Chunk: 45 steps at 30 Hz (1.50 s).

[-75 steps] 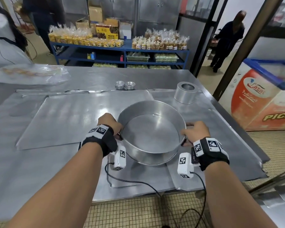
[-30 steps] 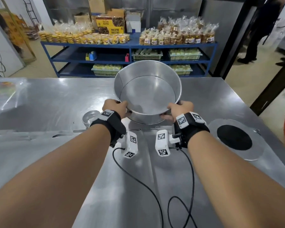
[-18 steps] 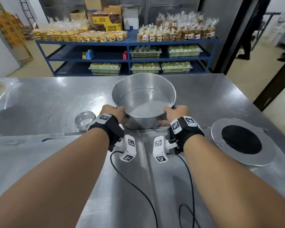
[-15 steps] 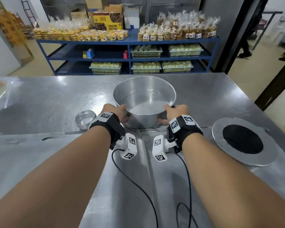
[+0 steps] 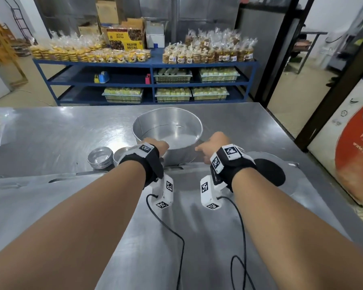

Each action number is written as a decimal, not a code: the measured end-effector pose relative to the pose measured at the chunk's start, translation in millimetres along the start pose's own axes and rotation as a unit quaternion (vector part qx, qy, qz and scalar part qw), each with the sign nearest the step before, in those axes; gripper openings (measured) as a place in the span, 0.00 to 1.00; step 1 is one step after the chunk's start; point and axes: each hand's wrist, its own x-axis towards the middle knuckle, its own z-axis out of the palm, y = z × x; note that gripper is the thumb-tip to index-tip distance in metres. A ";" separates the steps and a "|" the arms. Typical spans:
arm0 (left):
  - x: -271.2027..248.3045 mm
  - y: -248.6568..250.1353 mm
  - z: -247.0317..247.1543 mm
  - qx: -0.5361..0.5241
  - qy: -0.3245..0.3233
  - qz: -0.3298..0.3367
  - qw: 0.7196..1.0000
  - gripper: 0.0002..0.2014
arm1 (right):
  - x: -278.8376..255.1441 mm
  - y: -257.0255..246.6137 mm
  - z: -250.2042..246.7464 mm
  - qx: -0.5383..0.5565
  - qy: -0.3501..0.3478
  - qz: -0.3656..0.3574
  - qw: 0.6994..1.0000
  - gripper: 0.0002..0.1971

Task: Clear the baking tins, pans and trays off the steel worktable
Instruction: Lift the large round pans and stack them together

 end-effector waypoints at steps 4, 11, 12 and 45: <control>-43.9 37.4 21.0 0.173 -0.081 0.092 0.977 0.22 | -16.4 5.7 -49.9 -0.171 -0.003 -0.012 0.985 0.15; -87.2 88.5 96.0 0.341 -0.109 0.227 0.906 0.15 | -37.6 62.7 -138.2 -0.327 0.066 0.004 0.943 0.13; -91.9 92.0 107.7 0.356 -0.108 0.235 0.898 0.18 | -38.5 72.5 -146.5 -0.333 0.071 0.004 0.940 0.13; -243.8 -33.4 -50.4 -0.118 -0.128 0.087 0.981 0.64 | -276.8 39.6 -82.9 0.010 0.144 -0.039 0.989 0.24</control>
